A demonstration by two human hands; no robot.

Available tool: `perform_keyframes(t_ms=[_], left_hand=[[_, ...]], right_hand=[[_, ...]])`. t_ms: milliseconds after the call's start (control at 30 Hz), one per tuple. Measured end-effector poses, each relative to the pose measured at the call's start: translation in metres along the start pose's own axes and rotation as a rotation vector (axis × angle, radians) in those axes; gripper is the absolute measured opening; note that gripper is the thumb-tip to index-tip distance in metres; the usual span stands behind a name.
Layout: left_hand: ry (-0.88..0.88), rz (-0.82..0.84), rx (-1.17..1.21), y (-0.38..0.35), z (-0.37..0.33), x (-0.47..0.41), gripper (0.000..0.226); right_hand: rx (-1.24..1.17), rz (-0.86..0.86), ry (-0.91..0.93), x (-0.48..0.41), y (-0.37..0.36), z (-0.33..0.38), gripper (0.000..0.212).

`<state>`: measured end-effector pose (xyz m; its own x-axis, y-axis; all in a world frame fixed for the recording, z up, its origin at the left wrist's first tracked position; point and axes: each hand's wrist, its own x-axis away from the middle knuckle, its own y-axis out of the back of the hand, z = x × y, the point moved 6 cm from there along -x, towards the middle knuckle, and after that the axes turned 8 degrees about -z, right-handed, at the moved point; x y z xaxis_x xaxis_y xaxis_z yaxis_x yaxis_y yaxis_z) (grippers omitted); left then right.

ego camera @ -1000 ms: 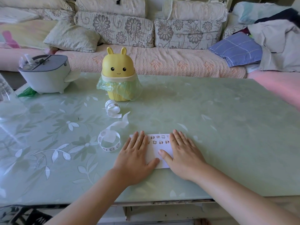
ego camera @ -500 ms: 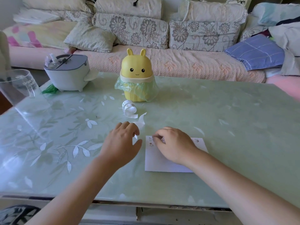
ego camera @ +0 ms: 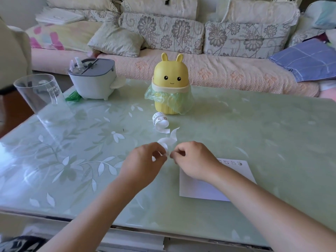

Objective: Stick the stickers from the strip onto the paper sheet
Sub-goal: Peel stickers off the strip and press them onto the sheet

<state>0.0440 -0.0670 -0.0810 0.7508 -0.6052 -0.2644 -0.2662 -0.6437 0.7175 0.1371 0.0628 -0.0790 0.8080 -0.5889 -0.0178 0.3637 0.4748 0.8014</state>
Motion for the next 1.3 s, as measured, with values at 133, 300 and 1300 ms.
perform_keyframes(t_ms=[133, 300, 1300], left_hand=[[0.158, 0.025, 0.307, 0.002, 0.001, -0.004, 0.007], [0.250, 0.072, 0.542, 0.006, -0.005, -0.001, 0.020], [0.465, 0.014, 0.675, 0.012, -0.001, -0.001, 0.022]], right_hand=[[-0.224, -0.065, -0.054, -0.005, 0.005, 0.008, 0.025], [-0.553, -0.143, -0.123, -0.008, 0.008, 0.015, 0.018], [-0.214, -0.332, 0.352, 0.000, 0.016, 0.025, 0.015]])
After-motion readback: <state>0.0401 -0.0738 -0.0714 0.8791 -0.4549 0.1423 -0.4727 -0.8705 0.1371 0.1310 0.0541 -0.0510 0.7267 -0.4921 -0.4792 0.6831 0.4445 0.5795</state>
